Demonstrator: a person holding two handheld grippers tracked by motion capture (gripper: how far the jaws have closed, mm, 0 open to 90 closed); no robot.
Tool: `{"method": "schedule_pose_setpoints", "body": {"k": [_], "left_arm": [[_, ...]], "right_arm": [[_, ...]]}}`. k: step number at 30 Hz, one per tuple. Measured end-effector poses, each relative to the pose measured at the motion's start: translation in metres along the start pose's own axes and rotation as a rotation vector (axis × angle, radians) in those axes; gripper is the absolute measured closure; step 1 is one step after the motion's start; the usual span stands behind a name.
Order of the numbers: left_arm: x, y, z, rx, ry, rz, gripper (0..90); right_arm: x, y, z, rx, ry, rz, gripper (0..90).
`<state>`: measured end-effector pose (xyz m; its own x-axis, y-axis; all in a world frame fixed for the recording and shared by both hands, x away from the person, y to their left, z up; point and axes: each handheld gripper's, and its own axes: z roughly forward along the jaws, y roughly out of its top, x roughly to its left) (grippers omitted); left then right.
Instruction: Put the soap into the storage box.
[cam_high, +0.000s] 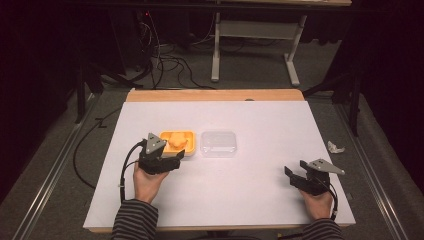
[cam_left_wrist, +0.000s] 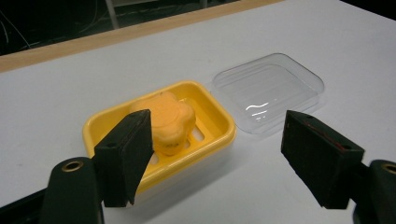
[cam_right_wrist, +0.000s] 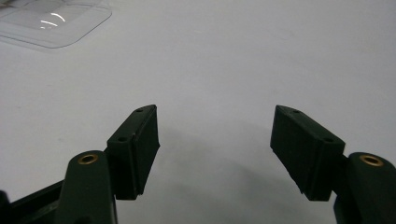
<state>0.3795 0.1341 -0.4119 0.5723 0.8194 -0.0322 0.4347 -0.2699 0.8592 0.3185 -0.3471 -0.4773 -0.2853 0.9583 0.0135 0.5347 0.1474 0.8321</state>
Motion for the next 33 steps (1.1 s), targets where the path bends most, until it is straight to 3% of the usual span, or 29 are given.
{"method": "schedule_pose_setpoints", "body": {"k": [14, 33], "left_arm": [[0.004, -0.015, -0.012, -0.023, -0.012, -0.039, 25.1], [0.003, -0.029, -0.015, -0.009, -0.025, -0.061, 24.9]], "right_arm": [[-0.002, 0.000, 0.001, 0.007, 0.009, 0.017, 32.7], [-0.002, 0.000, 0.001, 0.004, 0.013, 0.014, 32.6]]}}
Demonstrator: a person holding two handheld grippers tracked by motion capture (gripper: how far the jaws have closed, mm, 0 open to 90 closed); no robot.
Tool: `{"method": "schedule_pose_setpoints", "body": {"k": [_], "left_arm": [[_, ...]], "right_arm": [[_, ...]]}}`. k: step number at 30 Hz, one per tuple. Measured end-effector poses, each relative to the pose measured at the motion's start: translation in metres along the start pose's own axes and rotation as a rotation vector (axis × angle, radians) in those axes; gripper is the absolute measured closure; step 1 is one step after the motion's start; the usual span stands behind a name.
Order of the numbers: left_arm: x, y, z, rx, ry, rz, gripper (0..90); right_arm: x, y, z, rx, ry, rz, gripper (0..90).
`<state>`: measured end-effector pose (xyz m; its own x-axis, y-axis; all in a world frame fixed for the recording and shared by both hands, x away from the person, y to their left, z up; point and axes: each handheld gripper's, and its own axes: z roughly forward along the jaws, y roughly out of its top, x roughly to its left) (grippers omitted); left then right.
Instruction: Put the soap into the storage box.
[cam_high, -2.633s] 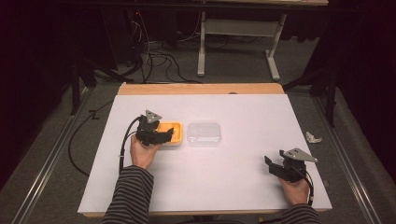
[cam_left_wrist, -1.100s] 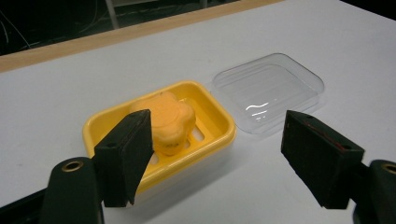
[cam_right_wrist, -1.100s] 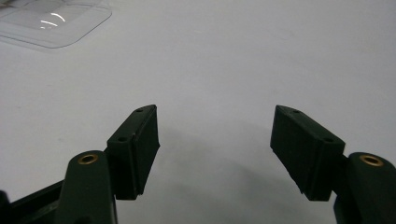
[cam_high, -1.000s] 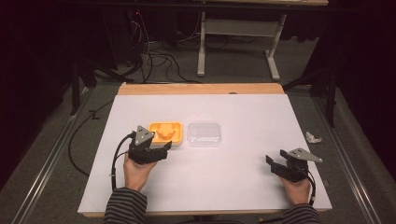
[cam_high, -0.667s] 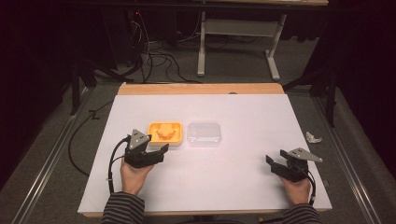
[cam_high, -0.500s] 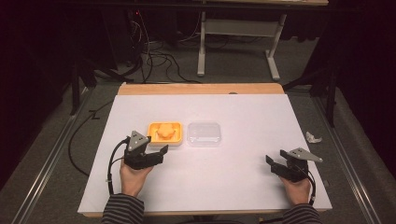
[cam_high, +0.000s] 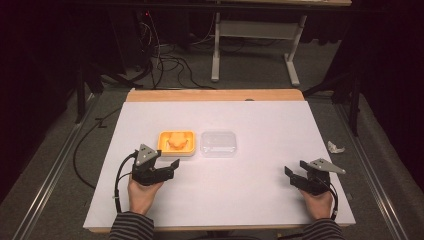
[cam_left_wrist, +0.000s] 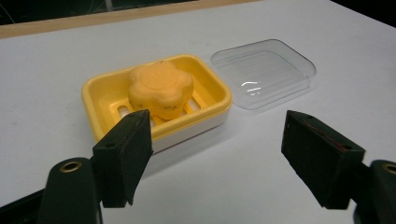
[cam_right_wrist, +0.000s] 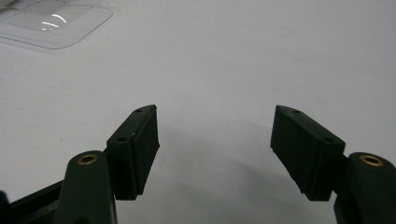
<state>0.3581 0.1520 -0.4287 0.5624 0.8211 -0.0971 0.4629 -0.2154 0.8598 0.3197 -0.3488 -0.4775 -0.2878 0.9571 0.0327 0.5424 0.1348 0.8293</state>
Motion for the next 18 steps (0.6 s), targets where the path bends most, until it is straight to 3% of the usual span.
{"method": "schedule_pose_setpoints", "body": {"k": [18], "left_arm": [[-0.001, -0.012, -0.001, 0.014, 0.003, -0.015, 24.7]], "right_arm": [[0.000, 0.000, 0.000, -0.002, 0.001, -0.003, 32.6]]}}
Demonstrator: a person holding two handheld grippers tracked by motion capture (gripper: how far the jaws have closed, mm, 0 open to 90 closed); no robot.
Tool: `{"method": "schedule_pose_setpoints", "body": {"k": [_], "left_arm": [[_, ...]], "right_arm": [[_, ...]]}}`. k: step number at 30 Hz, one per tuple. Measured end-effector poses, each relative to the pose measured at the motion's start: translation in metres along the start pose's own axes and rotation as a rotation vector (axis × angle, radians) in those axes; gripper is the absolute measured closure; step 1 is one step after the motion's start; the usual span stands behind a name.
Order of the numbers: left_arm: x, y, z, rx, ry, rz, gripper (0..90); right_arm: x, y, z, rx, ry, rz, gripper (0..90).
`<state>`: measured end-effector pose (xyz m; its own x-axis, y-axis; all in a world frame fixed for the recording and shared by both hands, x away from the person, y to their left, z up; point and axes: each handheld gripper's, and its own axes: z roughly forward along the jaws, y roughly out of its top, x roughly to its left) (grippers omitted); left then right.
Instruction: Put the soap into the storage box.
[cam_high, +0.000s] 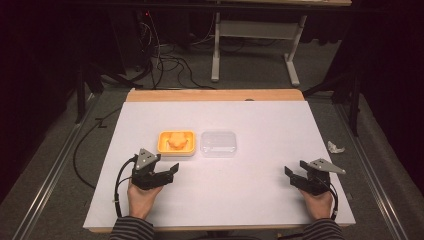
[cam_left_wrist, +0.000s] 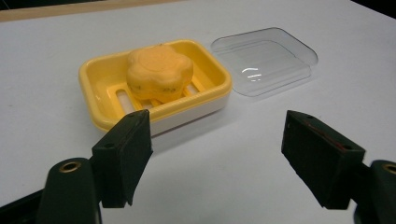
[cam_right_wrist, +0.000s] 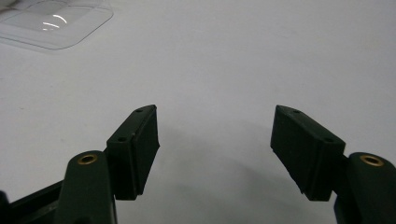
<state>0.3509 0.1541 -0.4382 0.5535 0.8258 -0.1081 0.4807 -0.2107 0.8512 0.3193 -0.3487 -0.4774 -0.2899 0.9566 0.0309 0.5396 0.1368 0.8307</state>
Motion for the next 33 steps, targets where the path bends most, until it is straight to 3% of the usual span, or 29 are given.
{"method": "schedule_pose_setpoints", "body": {"k": [17, 33], "left_arm": [[-0.003, -0.005, 0.002, 0.020, 0.017, 0.017, 24.8], [-0.003, -0.012, 0.010, 0.042, 0.019, 0.002, 24.9]], "right_arm": [[0.000, 0.000, 0.000, -0.002, -0.004, 0.001, 32.3], [0.000, 0.000, 0.000, -0.003, -0.005, 0.001, 32.2]]}}
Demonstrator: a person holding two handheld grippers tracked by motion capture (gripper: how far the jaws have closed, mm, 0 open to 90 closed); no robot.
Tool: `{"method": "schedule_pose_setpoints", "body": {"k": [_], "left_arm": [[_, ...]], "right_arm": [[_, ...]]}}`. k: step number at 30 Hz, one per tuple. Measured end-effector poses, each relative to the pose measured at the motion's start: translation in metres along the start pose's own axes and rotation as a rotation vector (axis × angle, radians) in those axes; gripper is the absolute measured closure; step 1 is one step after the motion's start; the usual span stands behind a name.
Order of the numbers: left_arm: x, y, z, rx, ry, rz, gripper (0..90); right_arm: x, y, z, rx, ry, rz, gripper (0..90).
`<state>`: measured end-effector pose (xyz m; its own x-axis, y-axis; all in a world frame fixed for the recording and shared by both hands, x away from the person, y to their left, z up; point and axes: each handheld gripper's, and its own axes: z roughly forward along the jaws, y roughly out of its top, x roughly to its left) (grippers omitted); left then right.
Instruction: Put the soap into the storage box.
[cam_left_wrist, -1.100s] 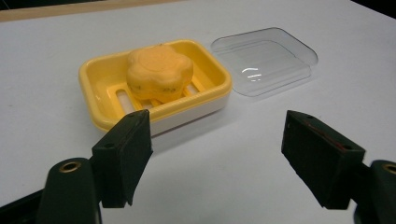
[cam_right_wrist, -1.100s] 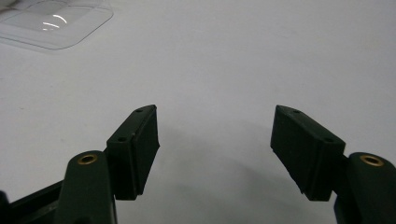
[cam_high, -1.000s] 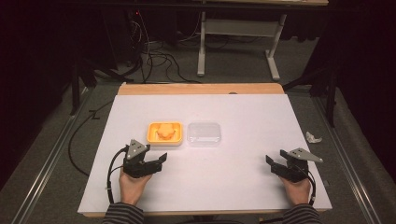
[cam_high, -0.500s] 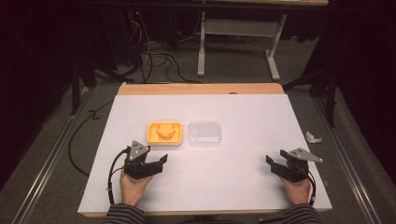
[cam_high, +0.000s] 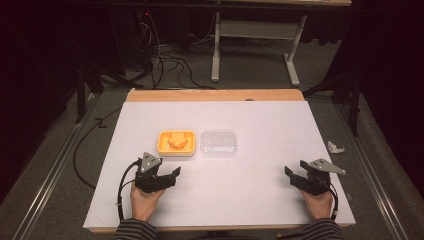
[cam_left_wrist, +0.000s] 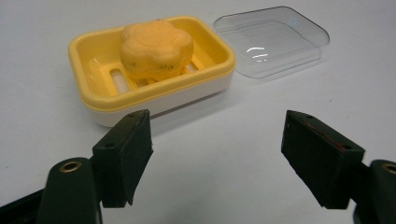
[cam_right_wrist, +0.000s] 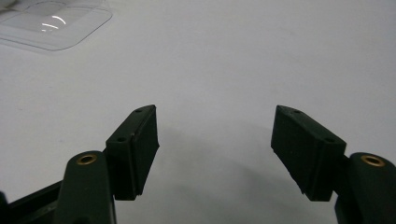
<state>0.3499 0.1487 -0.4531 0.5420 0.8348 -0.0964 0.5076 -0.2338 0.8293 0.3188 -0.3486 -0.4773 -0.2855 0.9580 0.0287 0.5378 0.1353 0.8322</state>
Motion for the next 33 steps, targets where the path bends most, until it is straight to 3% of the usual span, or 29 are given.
{"method": "schedule_pose_setpoints", "body": {"k": [33], "left_arm": [[-0.005, -0.006, 0.020, 0.057, 0.013, 0.028, 24.9]], "right_arm": [[0.000, 0.000, 0.000, 0.004, -0.002, 0.004, 32.2]]}}
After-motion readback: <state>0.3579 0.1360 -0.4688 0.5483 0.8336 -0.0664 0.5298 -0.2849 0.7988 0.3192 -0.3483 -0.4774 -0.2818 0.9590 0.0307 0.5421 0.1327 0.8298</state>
